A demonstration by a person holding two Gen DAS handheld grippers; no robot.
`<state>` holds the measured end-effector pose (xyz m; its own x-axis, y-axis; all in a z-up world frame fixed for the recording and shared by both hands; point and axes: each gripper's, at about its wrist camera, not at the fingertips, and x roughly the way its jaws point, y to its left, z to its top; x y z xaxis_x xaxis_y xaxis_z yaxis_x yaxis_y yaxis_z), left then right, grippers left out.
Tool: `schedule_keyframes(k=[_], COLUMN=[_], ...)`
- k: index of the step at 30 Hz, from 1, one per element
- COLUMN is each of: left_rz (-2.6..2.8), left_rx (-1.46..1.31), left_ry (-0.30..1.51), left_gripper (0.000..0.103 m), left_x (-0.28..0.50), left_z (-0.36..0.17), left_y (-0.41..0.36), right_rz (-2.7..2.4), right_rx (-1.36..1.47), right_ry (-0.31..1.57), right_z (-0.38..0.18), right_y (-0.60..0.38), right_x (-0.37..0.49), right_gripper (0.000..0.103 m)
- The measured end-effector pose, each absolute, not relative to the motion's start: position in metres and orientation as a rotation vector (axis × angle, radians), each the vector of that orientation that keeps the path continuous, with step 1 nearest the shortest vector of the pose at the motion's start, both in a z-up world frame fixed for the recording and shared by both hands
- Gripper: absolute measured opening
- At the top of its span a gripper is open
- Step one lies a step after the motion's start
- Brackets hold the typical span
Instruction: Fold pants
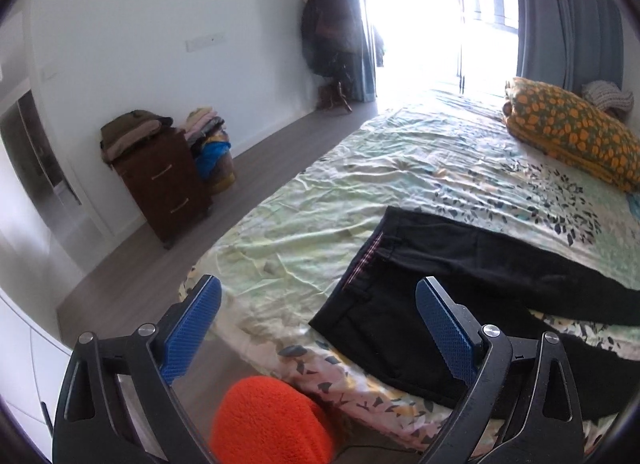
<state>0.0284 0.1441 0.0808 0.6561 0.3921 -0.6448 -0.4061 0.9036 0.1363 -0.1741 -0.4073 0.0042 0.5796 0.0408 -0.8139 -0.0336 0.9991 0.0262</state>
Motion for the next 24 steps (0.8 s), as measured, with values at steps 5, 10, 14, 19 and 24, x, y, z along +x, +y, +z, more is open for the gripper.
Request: schedule_keyframes(k=[5,10,14,19,24], left_rz=[0.446,0.413,0.337,0.268,-0.013], left_rx=[0.003,0.018,0.015,0.064,-0.055], left_ry=[0.764,0.797,0.839,0.884,0.986], left_gripper=[0.099,0.099,0.099,0.099,0.099], left_x=[0.039,0.050,0.060,0.072,0.100], left_z=[0.069,0.062,0.050,0.030,-0.014], left_y=[0.136,0.123,0.108,0.087,0.077], right_rz=[0.045,0.018,-0.026,-0.064,-0.043], right_rx=[0.017,0.021,0.000,0.009,0.081], right_ry=[0.938,0.939,0.927,0.866,0.625], right_z=[0.005,0.004,0.011,0.027,0.047], right_y=[-0.413,-0.422,-0.431,-0.449,-0.485], right_x=[-0.171,-0.163,-0.151,-0.131,-0.126], right_gripper=[0.103,0.103,0.103,0.103,0.103])
